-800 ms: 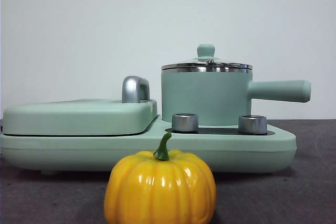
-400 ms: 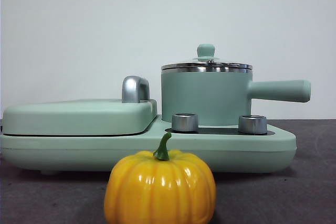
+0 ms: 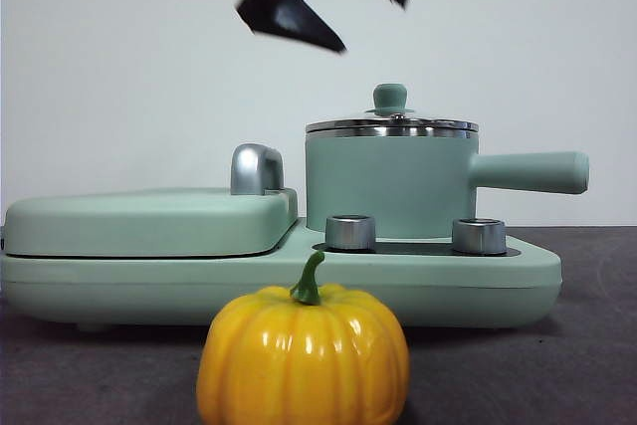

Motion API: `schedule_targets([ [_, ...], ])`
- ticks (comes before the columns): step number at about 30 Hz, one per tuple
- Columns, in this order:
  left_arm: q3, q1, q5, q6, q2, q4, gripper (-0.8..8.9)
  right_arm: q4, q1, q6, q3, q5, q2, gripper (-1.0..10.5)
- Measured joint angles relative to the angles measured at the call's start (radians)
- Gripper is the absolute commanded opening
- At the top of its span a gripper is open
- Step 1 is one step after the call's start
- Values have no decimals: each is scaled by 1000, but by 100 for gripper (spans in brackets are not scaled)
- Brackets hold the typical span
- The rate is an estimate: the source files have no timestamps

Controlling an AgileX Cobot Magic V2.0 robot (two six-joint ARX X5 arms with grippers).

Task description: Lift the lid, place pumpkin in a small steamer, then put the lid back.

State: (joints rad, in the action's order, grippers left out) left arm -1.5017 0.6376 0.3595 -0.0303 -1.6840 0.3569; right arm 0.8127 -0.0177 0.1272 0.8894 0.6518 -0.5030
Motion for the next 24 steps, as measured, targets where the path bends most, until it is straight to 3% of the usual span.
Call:
schedule_targets([
  [24,-1,21,-48,-122,-144,-122,396,0,0,0,0,0,0,467],
])
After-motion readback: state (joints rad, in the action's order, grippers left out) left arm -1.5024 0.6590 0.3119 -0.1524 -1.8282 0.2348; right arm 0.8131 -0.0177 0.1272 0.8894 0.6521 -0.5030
